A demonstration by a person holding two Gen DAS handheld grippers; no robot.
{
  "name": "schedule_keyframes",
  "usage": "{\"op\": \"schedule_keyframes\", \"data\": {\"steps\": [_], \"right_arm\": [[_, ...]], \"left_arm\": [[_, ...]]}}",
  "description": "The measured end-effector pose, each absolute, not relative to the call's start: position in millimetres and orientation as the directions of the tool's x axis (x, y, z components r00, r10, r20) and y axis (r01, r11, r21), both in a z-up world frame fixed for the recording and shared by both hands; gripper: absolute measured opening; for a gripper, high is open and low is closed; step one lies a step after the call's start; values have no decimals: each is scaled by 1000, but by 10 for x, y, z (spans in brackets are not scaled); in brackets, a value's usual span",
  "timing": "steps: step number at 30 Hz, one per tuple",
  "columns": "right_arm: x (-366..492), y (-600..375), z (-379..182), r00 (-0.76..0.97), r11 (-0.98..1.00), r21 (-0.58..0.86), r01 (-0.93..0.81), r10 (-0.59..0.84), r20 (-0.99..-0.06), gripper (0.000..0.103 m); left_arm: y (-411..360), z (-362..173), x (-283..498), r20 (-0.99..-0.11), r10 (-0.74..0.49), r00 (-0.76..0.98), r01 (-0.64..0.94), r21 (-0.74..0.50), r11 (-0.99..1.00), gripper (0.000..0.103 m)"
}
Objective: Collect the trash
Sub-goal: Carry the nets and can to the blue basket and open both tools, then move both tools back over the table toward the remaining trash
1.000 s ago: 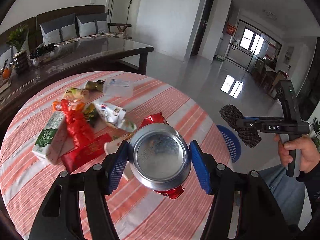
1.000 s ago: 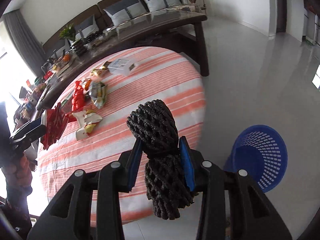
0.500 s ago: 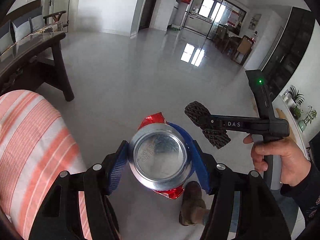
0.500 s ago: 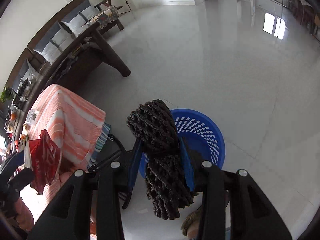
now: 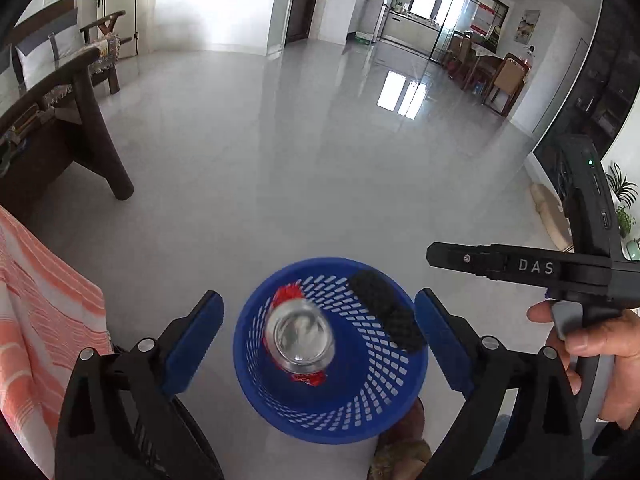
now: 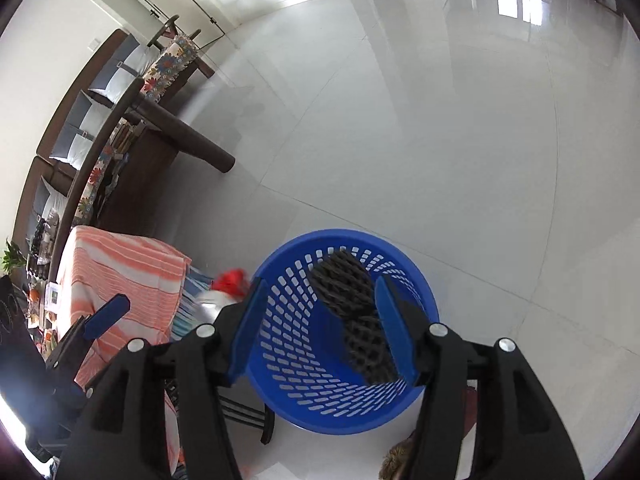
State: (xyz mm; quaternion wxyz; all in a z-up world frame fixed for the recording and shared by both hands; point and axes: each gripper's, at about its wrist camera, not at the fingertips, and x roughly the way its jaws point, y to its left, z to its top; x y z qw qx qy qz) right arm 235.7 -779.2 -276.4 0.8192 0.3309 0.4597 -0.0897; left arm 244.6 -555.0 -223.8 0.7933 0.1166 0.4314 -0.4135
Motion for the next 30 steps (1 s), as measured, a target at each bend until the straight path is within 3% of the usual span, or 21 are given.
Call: {"op": "schedule_keyframes", "data": {"steps": [2,7,9,16,25,30], "right_arm": [[2293,-7806,-2658,588,768,457,449,131,-798,70],[2201,-7668,-2237,666,810,409,420,32,-746,76],[2131,-7478,-1999,715,847,374,379,-12,-699,90],[1907,-6389,-1499,833,947,249,202,-32,-552,93],[1785,-4439,-1774,755,987,129,-95,156,-637,95],[1804,-3508,-1834,688,965,115,-238,251,-681,95]], "left_arm": [[-5450,-2107,2388,-765,-567,305,765,-158,625,97],[-5014,-1672,2065,-694,-640,329,798,-158,581,98],[-4806,-1496,1876,-684,-669,290,806,-202,556,98],[-3719,-1364,1348,-709,-621,334,735,-216,643,98],[-1645,-1588,1331,-765,-315,561,479,-9,878,98],[-622,-1654,1501,-785,-157,600,299,38,953,98]]}}
